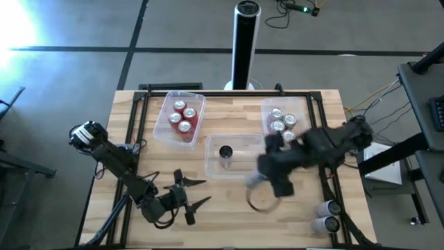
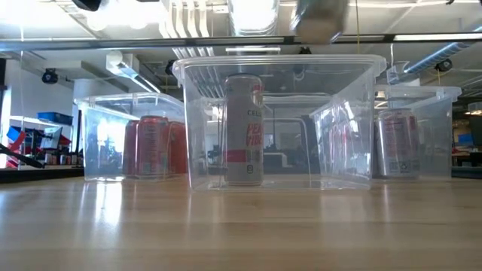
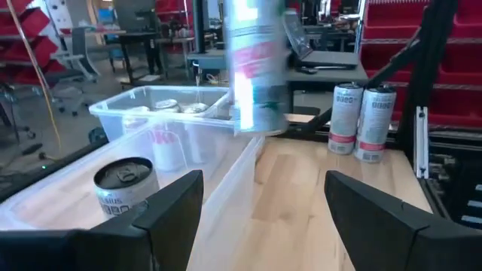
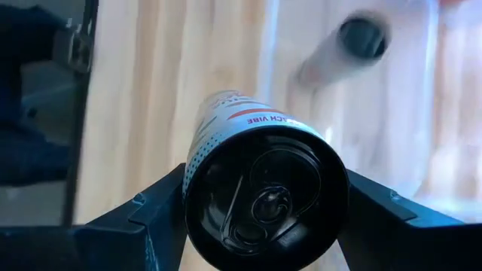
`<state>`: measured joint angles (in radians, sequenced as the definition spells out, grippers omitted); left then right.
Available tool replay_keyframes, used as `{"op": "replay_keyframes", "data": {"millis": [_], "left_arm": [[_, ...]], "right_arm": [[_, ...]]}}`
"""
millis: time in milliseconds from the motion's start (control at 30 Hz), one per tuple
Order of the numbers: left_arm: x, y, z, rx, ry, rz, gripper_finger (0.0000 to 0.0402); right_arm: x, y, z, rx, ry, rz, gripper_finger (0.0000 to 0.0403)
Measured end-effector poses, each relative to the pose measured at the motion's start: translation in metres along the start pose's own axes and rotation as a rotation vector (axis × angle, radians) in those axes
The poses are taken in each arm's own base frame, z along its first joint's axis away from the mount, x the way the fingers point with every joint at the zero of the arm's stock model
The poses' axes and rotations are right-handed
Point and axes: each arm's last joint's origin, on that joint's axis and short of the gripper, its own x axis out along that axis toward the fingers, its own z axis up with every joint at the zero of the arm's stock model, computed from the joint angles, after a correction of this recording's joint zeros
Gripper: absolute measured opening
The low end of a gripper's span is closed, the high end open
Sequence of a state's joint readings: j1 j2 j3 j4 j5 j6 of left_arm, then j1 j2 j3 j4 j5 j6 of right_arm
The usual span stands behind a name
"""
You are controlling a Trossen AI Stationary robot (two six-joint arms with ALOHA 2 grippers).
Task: Sort soda cans
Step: Put the top left white-pink soda can into the middle transparent bin
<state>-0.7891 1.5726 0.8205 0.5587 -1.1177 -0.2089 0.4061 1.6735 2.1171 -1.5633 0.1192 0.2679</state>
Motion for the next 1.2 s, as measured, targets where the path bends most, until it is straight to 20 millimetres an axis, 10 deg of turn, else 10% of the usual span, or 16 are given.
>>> {"op": "replay_keyframes", "data": {"millis": [467,800,1200], "left_arm": [[0.003,0.000,-0.003,0.090,0.006,0.019,0.0262],[0.003,0.001,-0.005,0.107,0.014,0.031,0.0262],[-0.031,-0.008,-0.007,0.120,-0.046,0.206,0.0262]], "right_arm": [[0.064,-0.098,0.033,0.018,0.171,-0.012,0.0253],[0.139,-0.125,0.032,0.060,0.338,-0.029,0.0253],[0.171,-0.130,0.015,0.119,0.324,-0.041,0.0268]]}}
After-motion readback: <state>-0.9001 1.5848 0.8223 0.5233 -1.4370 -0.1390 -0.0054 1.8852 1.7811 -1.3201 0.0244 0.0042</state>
